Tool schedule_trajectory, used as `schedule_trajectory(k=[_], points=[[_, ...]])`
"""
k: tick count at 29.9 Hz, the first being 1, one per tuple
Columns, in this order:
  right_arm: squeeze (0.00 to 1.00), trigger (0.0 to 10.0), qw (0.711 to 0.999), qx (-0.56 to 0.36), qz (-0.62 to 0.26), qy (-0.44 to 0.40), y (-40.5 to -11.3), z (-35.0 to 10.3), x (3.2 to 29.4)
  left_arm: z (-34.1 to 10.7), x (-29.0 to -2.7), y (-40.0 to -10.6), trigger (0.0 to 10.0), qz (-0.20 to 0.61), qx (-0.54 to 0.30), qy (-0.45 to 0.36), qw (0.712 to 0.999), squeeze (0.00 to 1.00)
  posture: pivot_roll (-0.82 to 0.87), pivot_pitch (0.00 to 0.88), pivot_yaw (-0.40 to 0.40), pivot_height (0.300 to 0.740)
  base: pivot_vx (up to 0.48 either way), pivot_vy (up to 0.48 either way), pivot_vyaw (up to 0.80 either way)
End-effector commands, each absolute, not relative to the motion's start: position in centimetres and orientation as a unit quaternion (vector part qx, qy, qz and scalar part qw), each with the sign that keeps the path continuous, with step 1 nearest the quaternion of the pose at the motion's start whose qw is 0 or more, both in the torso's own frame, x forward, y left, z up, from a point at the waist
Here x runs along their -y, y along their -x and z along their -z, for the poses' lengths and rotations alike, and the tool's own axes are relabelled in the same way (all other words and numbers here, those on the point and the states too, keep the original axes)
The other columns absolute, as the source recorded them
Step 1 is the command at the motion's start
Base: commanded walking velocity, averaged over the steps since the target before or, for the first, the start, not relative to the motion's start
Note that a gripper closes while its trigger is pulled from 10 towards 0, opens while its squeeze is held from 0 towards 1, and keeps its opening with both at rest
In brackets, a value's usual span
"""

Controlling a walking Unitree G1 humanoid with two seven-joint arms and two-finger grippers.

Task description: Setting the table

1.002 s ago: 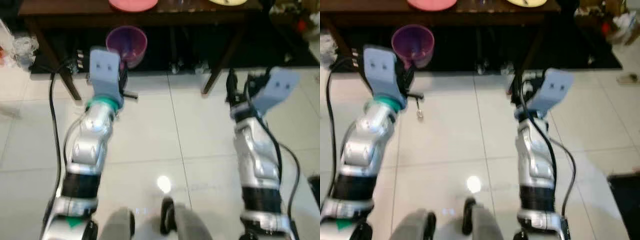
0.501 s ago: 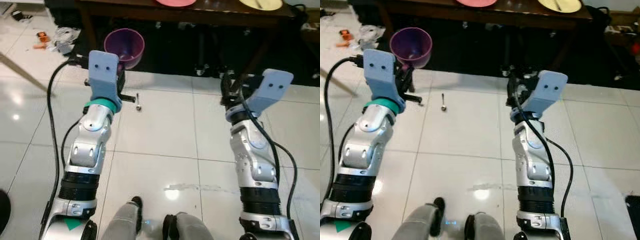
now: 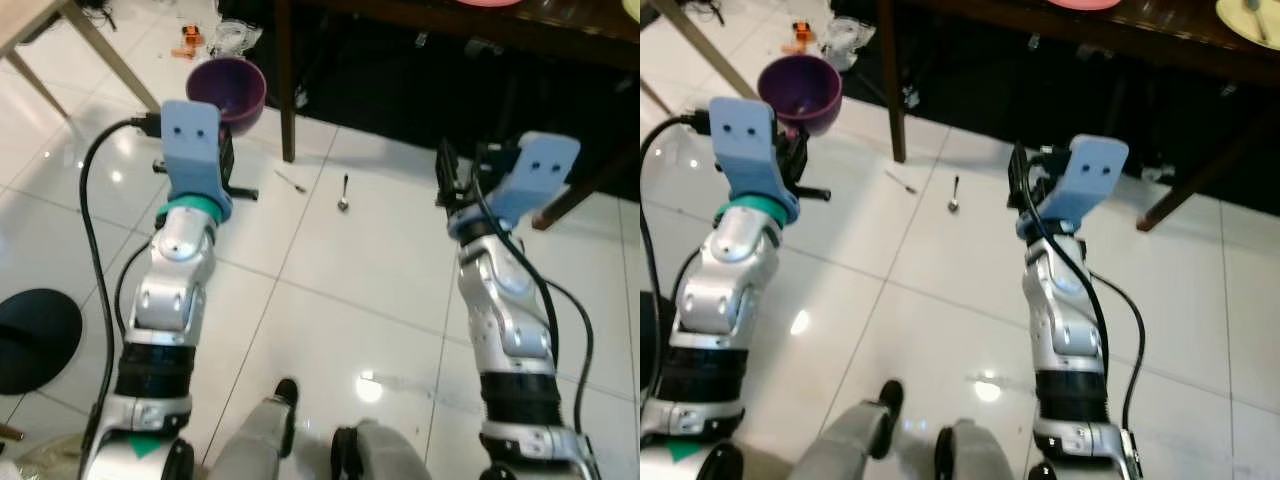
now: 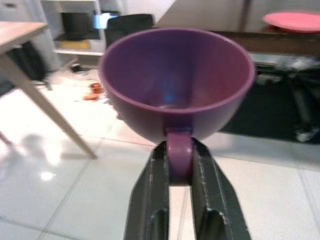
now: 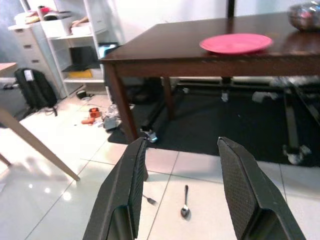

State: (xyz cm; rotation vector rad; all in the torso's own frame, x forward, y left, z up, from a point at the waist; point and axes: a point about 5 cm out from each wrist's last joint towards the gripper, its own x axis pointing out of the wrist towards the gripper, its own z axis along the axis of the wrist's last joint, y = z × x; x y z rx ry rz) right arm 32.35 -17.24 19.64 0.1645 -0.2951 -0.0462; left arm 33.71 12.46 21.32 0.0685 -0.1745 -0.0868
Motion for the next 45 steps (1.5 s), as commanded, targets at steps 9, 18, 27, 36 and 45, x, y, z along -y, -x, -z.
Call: schedule_trajectory(k=[9, 18, 27, 36, 45], points=[[0.00, 10.0, 0.986, 0.143, 0.014, -0.084, -32.3, -19.5, 16.8, -20.8, -13.6, -33.9, 10.0, 0.006, 0.075, -0.042, 0.996, 0.00, 0.12, 0.103, 0.029, 0.740, 0.000, 0.000, 0.80], [0.00, 10.0, 0.982, 0.158, 0.016, -0.100, -32.3, -20.1, 17.0, -20.7, -14.3, -34.3, 10.0, -0.022, 0.079, -0.055, 0.995, 0.00, 0.12, 0.101, 0.027, 0.740, 0.104, 0.000, 0.62], [0.00, 10.0, 0.980, 0.170, 0.011, -0.107, -32.1, -20.4, 17.1, -20.7, -14.4, -34.5, 10.0, -0.029, 0.076, -0.060, 0.995, 0.00, 0.11, 0.105, 0.027, 0.740, 0.469, 0.000, 0.00], [0.00, 10.0, 0.980, 0.168, 0.026, -0.102, -32.1, -20.3, 17.5, -20.6, -14.4, -34.6, 10.0, -0.030, 0.075, -0.061, 0.995, 0.00, 0.11, 0.115, 0.027, 0.740, 0.469, 0.000, 0.62], [0.00, 10.0, 0.965, 0.184, 0.086, -0.167, -32.1, -20.7, 19.8, -20.6, -14.3, -34.6, 10.0, -0.030, 0.075, -0.061, 0.995, 0.00, 0.12, 0.119, 0.027, 0.740, 0.469, 0.000, 0.35]])
